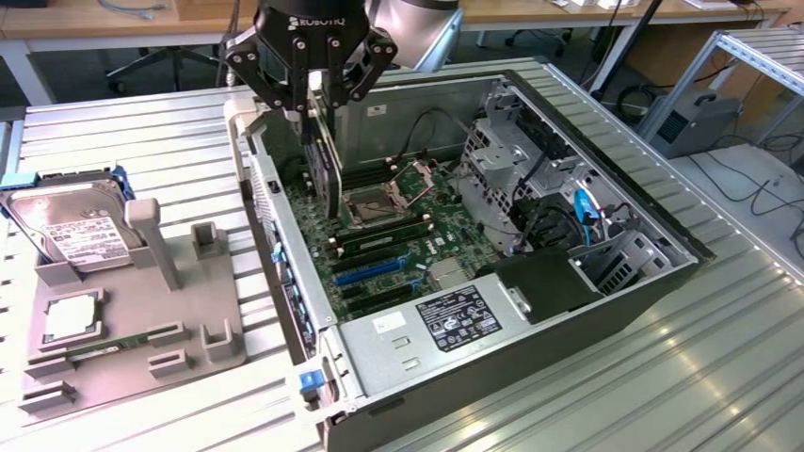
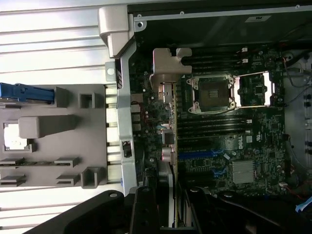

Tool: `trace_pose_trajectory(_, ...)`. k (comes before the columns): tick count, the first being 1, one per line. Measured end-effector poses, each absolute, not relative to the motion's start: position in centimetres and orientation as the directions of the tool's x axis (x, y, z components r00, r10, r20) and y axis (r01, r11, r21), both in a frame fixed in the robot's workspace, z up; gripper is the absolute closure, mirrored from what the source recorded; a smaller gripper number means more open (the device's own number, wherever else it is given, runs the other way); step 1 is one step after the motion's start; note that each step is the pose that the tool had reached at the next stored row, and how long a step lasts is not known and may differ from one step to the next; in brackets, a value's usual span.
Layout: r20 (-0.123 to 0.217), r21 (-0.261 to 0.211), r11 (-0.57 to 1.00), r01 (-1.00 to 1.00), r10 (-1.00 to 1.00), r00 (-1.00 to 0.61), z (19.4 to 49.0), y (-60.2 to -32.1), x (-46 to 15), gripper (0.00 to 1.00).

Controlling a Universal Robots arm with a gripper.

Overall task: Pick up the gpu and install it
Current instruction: 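Pick up the gpu and move the gpu toward the slot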

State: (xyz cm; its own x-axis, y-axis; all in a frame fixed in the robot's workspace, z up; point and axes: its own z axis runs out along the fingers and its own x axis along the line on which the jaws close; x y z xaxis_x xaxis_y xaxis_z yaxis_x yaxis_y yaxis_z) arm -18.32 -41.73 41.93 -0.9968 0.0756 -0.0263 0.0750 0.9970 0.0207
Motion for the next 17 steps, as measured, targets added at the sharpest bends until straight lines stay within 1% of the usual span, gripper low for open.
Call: trace_pose_trajectory(17, -0.026, 0.020, 0.997, 0.075, 0.076, -0.997, 41.4, -41.7, -17.2, 0.73)
